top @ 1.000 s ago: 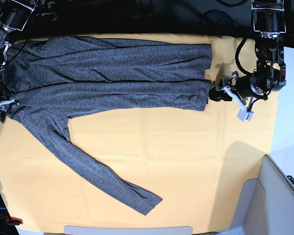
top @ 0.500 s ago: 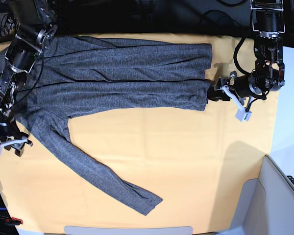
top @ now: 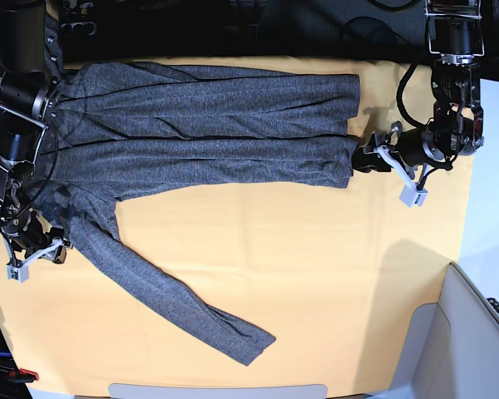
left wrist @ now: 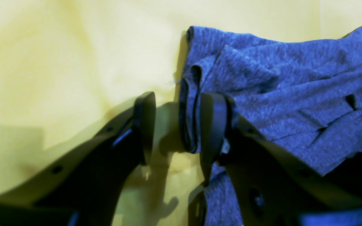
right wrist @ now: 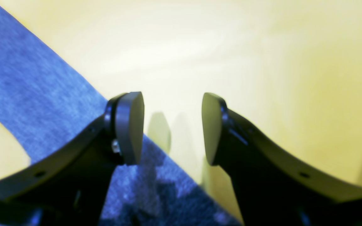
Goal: Fold the T-shirt properly
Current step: 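Lower the right gripper onto the loose sleeve near the shoulder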
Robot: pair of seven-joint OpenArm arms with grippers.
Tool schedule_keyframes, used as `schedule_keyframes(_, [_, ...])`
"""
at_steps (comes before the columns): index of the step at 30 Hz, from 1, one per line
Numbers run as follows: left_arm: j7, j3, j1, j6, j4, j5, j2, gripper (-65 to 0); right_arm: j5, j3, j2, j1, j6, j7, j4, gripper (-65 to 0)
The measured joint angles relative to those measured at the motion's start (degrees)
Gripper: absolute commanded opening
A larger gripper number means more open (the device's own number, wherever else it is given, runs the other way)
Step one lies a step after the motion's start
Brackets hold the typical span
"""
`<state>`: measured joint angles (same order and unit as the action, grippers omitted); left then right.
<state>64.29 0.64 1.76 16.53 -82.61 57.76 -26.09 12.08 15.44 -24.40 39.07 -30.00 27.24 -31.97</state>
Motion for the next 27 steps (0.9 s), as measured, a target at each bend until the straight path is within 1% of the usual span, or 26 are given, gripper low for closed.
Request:
schedule_keyframes(2, [0.0, 0.0, -0.02, 0.0, 0.0, -0.13, 0.0, -42.9, 0.11, 0.0, 0.11, -0.2, -0.07, 0.2, 1.92, -35.2])
schedule_keyframes(3, [0.02, 0.0, 0.0, 0.0, 0.0, -0.13, 0.0, -42.9, 0.42, 0.0, 0.17, -0.63, -0.07, -0.96, 2.12, -35.2])
schedule_keyframes(7, [0.0, 0.0, 0.0, 0.0, 0.0, -0.04, 0.02, -42.9, 0.37, 0.0, 0.22, -1.33, -0.15, -1.62, 2.05, -35.2])
schedule_keyframes(10, [0.0, 0.0, -0.02, 0.0, 0.0, 0.0, 0.07, -42.9, 0.42, 0.0, 1.11, -1.51, -0.13, -2.43, 1.92, -35.2])
schedule_keyframes(11, [0.0, 0.0, -0.02, 0.0, 0.0, -0.02, 0.07, -42.9, 0.44, 0.0, 1.31, -1.66, -0.57, -2.38, 1.6, -35.2])
schedule_keyframes(14, [0.0, 0.0, 0.0, 0.0, 0.0, 0.04, 0.04, -42.9, 0.79, 0.0, 1.68, -2.1, -4.39, -2.47, 1.44, -35.3])
schedule_keyframes(15, [-0.02, 0.0, 0.0, 0.0, 0.0, 0.0, 0.07, -42.9, 0.79, 0.0, 1.81, -2.12, -4.59, -2.56, 1.44, -35.3])
schedule_keyframes(27, [-0.02, 0.0, 0.0, 0.0, 0.0, 0.0, 0.2, -42.9, 1.42, 0.0, 3.5, -2.75, -5.01, -3.82, 1.05, -35.5])
